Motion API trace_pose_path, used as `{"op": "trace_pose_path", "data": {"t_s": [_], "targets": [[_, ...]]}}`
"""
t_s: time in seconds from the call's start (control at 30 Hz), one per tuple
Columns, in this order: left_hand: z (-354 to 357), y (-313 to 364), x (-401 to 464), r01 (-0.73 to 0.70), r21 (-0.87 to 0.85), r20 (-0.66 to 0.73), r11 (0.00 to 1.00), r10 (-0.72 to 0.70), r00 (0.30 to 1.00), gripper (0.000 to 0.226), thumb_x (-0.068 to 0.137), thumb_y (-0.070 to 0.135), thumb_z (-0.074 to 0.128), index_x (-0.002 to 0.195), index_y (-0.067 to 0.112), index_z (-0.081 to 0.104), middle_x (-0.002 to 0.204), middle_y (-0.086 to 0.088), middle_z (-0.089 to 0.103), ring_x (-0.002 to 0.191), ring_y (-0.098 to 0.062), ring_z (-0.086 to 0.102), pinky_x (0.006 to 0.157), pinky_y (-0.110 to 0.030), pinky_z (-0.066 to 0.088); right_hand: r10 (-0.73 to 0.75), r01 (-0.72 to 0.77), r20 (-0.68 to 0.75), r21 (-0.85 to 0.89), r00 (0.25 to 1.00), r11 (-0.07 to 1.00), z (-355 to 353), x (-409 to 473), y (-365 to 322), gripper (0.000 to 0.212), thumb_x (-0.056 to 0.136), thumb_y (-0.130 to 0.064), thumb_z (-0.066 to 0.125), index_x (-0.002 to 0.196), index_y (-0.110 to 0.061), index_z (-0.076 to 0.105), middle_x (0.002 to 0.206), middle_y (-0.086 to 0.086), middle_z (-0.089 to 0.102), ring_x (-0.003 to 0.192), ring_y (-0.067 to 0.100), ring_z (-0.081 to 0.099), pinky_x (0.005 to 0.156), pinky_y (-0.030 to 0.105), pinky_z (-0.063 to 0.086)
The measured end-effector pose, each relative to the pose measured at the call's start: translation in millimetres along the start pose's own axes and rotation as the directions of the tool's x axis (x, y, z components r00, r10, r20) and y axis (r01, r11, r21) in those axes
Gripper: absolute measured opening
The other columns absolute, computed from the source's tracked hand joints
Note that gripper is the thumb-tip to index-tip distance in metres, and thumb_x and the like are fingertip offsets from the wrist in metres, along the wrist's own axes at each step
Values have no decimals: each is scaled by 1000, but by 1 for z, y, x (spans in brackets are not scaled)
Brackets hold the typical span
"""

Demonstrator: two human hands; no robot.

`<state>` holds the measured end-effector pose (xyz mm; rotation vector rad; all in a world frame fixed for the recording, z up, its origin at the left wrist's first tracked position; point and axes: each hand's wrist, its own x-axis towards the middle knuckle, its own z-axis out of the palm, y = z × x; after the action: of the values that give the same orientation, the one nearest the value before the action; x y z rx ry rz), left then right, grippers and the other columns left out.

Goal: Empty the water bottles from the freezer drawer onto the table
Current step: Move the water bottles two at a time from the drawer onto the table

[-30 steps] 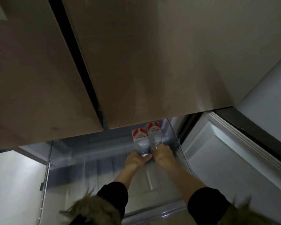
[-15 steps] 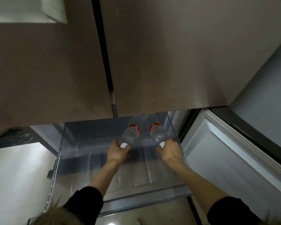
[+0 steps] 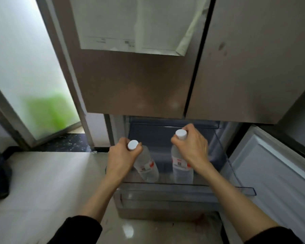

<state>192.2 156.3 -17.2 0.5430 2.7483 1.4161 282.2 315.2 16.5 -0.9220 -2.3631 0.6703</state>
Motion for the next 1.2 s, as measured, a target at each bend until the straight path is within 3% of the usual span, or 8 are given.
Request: {"op": "trace_pose_path", "data": {"t_s": [0.07,0.17,0.27,0.33,0.6,0.77,0.97,1.2], "targets": [[-45,-9,-12,-11,-14,-89,1000,10,996,27,80,37,64,87,13,54,82,-3,61,68,-17,58,49,-18,42,-95,95,-7,68,995,993,-2,-20,-39,27,77,-31,64,94,-14,53,97,6,64,90,27,58,69,32,39],[-109,-23,-29,-18,-57,-226,998,5,974,28,78,39,64,81,12,57,78,-6,66,67,-21,62,58,-31,50,-269,269,-23,149,963,951,1,-47,-95,25,77,-29,66,93,-15,52,95,4,62,85,21,56,68,28,35],[-167,-30,-44,-73,-23,-338,997,61,939,26,78,36,64,77,11,55,66,0,60,59,-11,55,53,-16,39,-398,392,-25,237,917,889,12,-65,-153,27,77,-28,68,96,-15,53,95,3,61,83,17,54,69,28,39],[-208,-37,-51,-73,29,-409,997,79,909,26,78,34,65,75,11,54,58,6,53,55,-7,48,52,-15,36,-450,436,-27,302,893,848,21,-79,-194,28,78,-29,67,98,-15,54,94,1,59,83,17,54,73,31,45],[-363,-141,-98,178,111,-643,978,-66,763,28,78,38,64,76,10,57,63,5,54,58,-13,50,51,-17,39,-706,558,178,495,685,666,105,-166,-354,28,78,-32,63,101,-16,59,84,-5,55,77,16,52,74,33,45],[-448,-209,-127,382,141,-746,913,-156,647,30,76,40,66,78,11,58,63,6,53,59,-7,46,51,-19,35,-822,546,303,630,482,552,170,-231,-442,27,76,-31,66,97,-16,61,90,1,64,84,21,58,77,34,46],[-545,-276,-164,566,115,-823,816,-241,515,30,77,38,65,77,9,56,62,5,52,57,-8,45,52,-25,35,-933,548,303,755,196,361,237,-307,-547,33,76,-30,66,104,-15,58,86,-5,57,81,15,55,71,26,42],[-626,-345,-225,734,-24,-879,679,-364,308,27,79,41,64,77,17,54,68,2,58,62,-15,55,55,-29,43,-943,552,297,816,-149,170,302,-404,-642,31,81,-30,60,102,-7,57,99,8,61,83,18,51,69,24,34]]}}
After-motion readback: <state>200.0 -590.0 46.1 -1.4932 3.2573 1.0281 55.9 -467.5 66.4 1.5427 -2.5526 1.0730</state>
